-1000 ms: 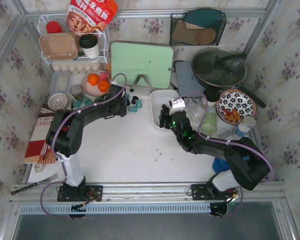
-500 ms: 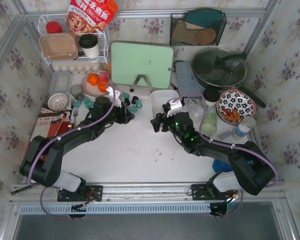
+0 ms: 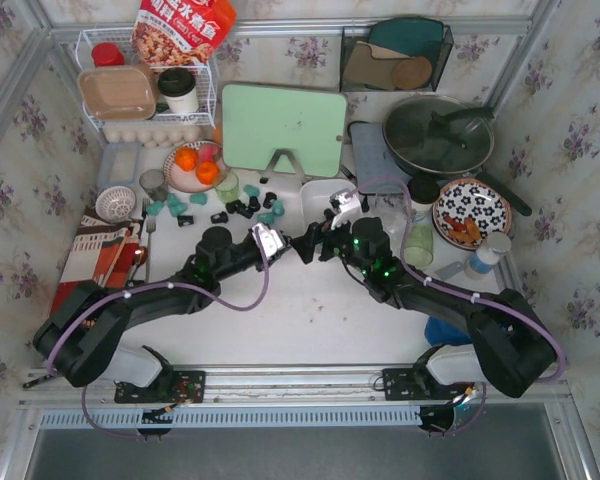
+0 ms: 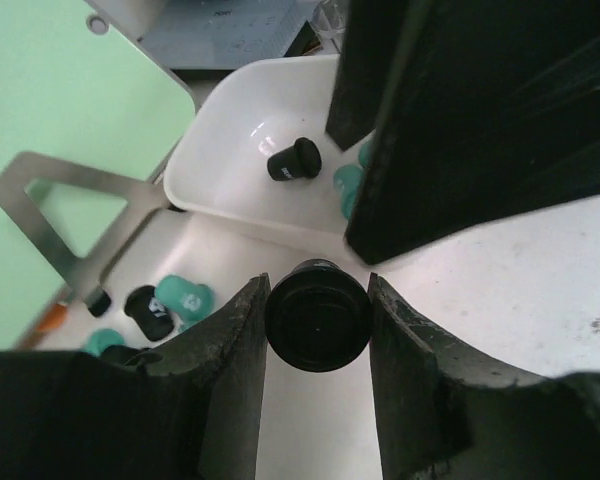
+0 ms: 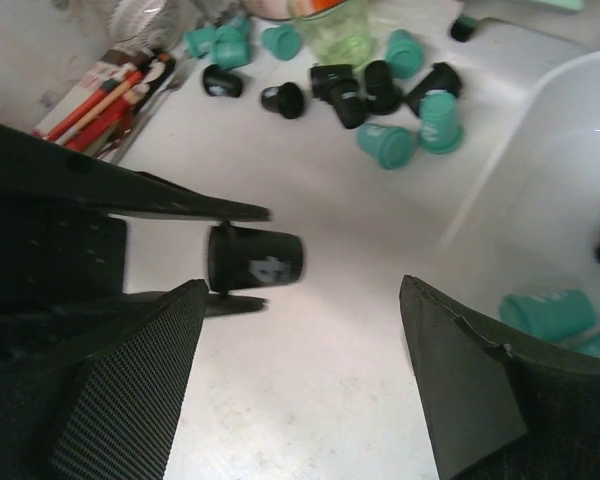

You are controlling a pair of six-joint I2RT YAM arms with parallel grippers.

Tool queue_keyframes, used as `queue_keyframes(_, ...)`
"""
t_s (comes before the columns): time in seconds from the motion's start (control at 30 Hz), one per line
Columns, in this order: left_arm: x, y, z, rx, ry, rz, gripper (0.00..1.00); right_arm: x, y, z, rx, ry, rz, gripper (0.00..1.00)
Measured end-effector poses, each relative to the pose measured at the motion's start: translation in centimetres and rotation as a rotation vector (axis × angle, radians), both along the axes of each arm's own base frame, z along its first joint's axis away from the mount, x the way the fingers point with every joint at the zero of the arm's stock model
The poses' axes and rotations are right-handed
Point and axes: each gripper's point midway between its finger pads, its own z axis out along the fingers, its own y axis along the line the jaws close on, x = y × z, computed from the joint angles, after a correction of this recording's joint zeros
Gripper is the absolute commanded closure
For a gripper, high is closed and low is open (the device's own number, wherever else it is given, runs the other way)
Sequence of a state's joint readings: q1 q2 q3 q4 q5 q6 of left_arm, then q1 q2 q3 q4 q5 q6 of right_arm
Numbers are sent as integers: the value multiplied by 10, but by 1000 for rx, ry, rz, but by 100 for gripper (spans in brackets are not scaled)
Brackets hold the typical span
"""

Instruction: Mix the coffee capsules in the storage basket

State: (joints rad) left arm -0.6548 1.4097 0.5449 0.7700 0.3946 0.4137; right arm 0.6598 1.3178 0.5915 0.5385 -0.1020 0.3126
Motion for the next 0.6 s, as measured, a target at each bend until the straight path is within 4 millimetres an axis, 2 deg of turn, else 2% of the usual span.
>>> queue_keyframes(0.2,-2,-14,-3,87,-172,-26,64,-14,22,-2,41,58,134,13)
queue_keyframes(0.4,-6,-15,1,92,-229,-30,64,-22,28,1,69,70,195,13)
queue_keyframes(0.6,-14,-10,21,44,-270,-25,65,-24,29,7,130,98,234,13)
